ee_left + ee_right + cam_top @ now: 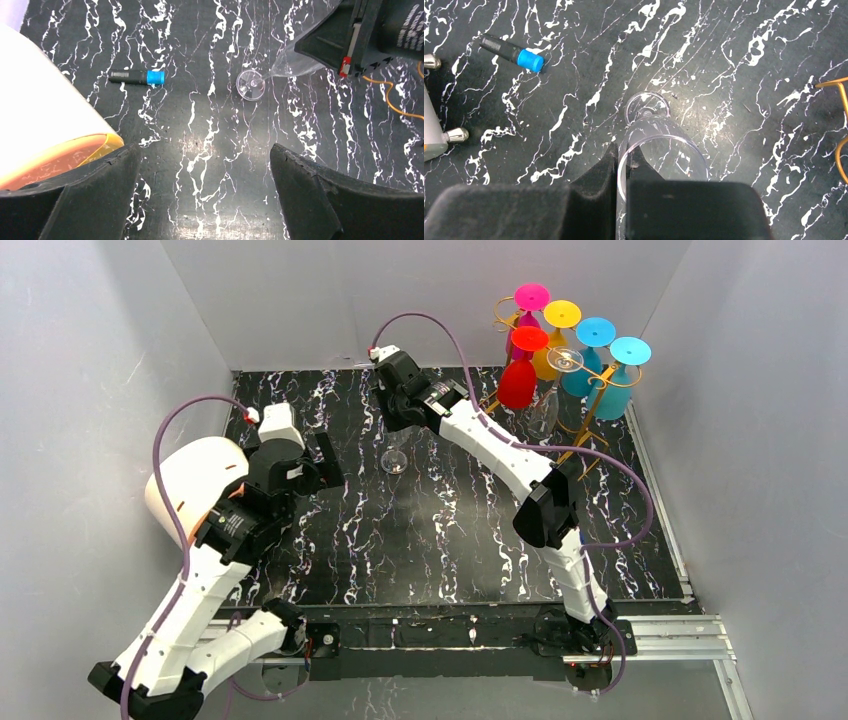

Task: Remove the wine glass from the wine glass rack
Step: Place the wine glass at the center of the board.

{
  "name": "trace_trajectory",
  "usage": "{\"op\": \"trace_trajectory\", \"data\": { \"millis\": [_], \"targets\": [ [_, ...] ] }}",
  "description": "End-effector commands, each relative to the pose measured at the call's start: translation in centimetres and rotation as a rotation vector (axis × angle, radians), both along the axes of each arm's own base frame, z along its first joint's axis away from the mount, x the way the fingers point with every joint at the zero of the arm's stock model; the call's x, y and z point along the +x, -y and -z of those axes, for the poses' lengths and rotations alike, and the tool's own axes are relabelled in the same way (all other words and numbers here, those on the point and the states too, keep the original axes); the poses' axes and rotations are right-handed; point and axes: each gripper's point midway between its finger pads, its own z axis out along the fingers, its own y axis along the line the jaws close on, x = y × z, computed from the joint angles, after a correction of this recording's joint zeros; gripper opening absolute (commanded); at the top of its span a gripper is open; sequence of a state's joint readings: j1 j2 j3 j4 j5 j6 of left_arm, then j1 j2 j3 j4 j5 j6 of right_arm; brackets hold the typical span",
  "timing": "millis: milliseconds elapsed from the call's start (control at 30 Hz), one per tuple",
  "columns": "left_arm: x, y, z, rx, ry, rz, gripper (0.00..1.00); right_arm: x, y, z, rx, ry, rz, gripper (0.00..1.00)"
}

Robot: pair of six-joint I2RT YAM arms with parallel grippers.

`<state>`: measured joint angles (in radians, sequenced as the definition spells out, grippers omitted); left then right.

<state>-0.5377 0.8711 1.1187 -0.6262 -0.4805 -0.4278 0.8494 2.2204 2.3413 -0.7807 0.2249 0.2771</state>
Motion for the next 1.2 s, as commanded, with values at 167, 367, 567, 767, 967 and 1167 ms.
{"op": "trace_trajectory", "data": {
  "millis": [167,367,567,767,967,1167],
  "targets": [
    [-0.5,-2.8,-1.7,0.033,0.074,-0.112,0.98,-0.9,0.3,-0.4,-0.072,0.011,-0.101,0.21],
    [-0.5,-2.8,-3.1,0.004,0.142,-0.101,0.98,-1.3,-0.8,-1.0,-0.042,0.019,-0.154,0.34],
    [-0.9,-3.7,-4.2,-0.023,0.19,-0.148,0.98,-0.8,-1.5,-2.3,-0.025,0.081,-0.163,0.51],
    [-1.0,-3.5,-4.1,-0.04,0.199,-0.138,0.98,-0.7,-2.4,-3.9,0.025,0.122,-0.18,0.53],
    [-0.7,-3.0,-3.9,-0.054,0.188,-0.126,0.98,-0.8,-3.8,-6.9,0.121,0.168,-0.21,0.6],
    [-0.2,-1.1,-2.3,-0.021,0.103,-0.032,0.98,-3.2,0.3,-18.2,0.319,0.322,-0.121,0.68]
  ]
}}
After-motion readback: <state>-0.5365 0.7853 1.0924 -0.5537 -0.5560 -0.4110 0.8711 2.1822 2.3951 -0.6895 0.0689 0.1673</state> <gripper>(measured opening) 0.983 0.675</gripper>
